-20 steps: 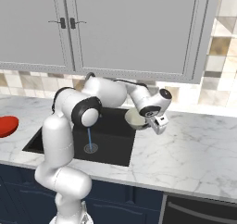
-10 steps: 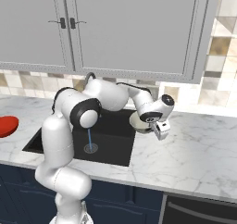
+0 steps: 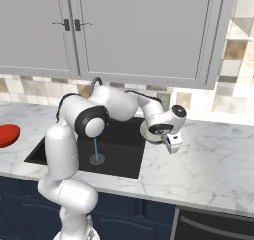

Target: Rinse each bowl for a few seconds and place them down in the sink or on the counter.

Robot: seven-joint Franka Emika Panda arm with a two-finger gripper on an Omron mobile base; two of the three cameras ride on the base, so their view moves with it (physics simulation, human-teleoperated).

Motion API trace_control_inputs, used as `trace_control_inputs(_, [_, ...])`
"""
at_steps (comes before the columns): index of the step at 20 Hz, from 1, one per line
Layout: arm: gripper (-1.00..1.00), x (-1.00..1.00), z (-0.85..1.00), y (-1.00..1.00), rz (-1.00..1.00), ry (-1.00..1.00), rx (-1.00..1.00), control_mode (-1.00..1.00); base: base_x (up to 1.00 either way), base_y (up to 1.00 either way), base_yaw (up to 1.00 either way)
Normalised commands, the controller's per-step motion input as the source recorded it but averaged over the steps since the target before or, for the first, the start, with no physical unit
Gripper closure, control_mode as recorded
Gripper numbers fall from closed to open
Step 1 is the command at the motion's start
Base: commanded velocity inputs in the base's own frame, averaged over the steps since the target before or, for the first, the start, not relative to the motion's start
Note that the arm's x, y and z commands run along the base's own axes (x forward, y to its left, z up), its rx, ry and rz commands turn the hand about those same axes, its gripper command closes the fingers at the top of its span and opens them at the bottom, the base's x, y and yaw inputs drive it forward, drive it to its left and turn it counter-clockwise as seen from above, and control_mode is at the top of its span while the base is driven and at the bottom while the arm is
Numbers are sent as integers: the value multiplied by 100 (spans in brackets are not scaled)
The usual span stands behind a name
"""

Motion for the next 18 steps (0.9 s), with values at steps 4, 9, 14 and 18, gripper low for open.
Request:
trace_control_inputs(4, [-100,0,-14,-4,-11,0,0,-100,0,0,0])
trace_control_inputs(9, [-100,3,9,-8,-10,-1,1,-100,0,0,0])
trace_control_inputs(14, [-100,0,31,-8,-7,-5,2,-100,0,0,0])
trace_control_inputs(18, [-100,-2,39,-2,-6,-8,2,-100,0,0,0])
